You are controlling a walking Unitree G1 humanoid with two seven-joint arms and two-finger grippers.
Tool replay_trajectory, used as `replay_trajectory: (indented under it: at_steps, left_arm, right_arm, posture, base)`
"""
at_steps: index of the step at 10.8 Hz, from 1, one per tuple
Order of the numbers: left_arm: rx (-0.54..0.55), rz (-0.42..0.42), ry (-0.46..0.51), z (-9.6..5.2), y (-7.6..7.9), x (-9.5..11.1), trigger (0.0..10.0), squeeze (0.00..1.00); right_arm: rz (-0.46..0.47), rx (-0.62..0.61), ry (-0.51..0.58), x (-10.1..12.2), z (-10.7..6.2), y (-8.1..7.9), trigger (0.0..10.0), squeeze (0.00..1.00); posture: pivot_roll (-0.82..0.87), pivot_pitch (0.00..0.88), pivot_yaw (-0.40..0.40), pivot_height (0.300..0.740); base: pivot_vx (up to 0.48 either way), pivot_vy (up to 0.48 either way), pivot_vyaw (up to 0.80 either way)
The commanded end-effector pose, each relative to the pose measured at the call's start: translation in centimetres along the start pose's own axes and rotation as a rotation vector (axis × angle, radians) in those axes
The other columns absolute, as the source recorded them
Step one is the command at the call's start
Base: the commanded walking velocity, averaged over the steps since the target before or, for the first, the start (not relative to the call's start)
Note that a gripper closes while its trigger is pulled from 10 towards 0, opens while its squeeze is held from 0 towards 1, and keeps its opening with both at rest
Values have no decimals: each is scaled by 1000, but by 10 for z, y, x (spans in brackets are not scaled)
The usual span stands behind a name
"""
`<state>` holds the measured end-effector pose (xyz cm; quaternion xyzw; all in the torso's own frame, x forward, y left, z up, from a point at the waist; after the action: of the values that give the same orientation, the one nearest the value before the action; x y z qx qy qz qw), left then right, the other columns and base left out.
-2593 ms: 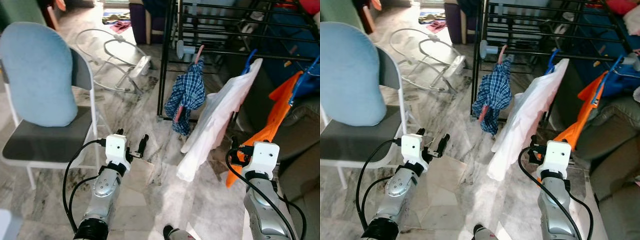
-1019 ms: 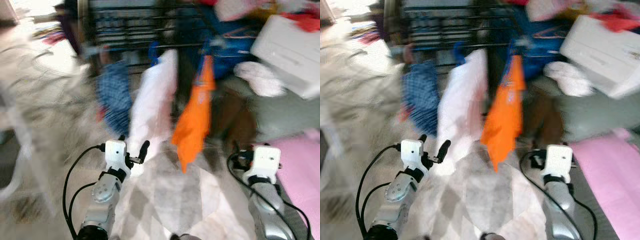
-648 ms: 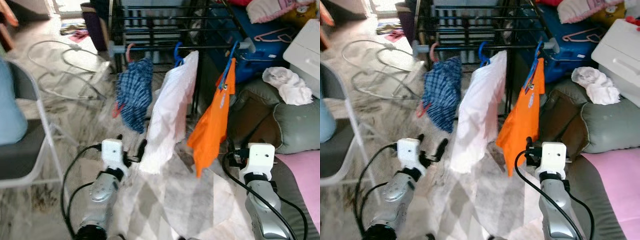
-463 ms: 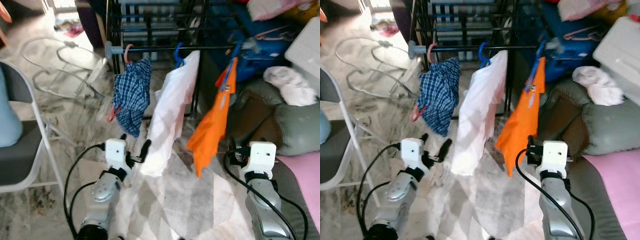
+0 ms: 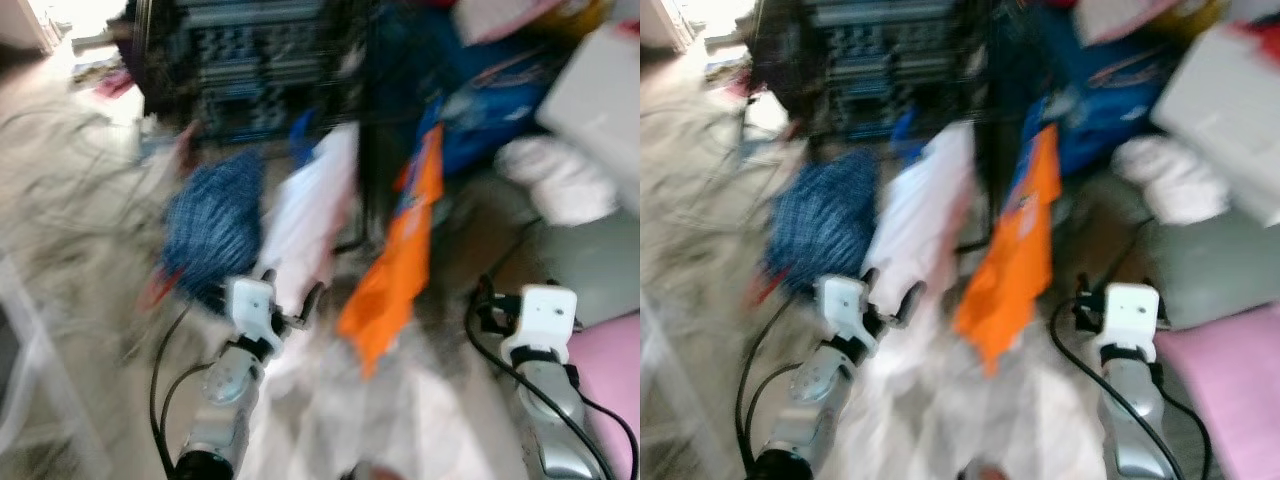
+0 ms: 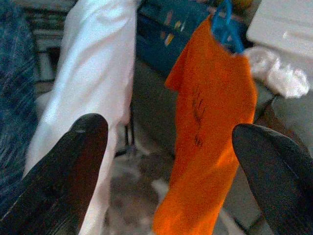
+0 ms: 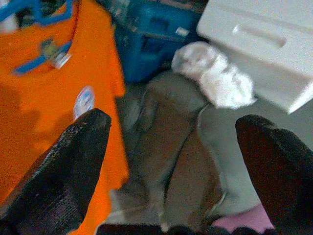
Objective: Hang hanger
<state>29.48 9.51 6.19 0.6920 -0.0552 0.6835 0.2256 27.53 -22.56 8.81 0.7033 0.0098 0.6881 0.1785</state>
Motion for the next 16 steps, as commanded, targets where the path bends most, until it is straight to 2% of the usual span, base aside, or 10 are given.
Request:
replay_trajectory:
  at_steps: [1,5,6,8,11,14,15,16]
  left_arm:
    - [35,11,-25,-9,-12,-4,10000,0]
    - [84,38,-23,-13,-18,-3,10000,0]
    - [105,65,-25,-14,-20,-2,10000,0]
    - [101,77,-29,-15,-21,-2,10000,0]
    - [51,118,-47,-14,-17,-1,10000,0]
    - [44,121,-45,-13,-16,0,10000,0]
    - [-42,119,-25,-11,-14,9,10000,0]
    - [-53,114,-35,-6,-15,9,10000,0]
  right_arm:
    - [14,8,6,3,1,-4,10000,0]
    - [10,19,39,10,4,1,10000,0]
    - [-6,61,83,18,7,-3,10000,0]
    - [-19,76,95,22,7,-7,10000,0]
    - [1,79,85,19,5,-11,10000,0]
    - [8,81,87,21,6,-12,10000,0]
    - [39,78,100,26,7,-20,10000,0]
    - [39,74,99,25,3,-25,10000,0]
  posture:
    - [-180,162,-41,740]
    - [-175,172,-32,740]
    - [-173,175,-28,740]
    - [-171,180,-23,740]
    - [-166,175,-12,740]
    - [-166,175,-12,740]
    - [-182,175,24,740]
    - [-207,175,40,740]
  base:
    - [371,0,0]
    - [0,0,0]
    - [0,0,581]
    - [0,0,800]
    - [0,0,748]
    - [0,0,644]
    - [285,0,0]
    - [247,0,0]
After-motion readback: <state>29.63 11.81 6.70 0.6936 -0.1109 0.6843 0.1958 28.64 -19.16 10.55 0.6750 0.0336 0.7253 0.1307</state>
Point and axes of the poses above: a point about 5 cm out from each wrist's last joint towards the gripper, its own z axis pointing out of the wrist towards the gripper, its own x axis along the axis of the wrist's last joint, y = z × x, the point moved 1 cm from there along z, pointing out of the wrist towards the gripper, and after that the axes turned 6 degrees about -z, right-handed, at the moved point
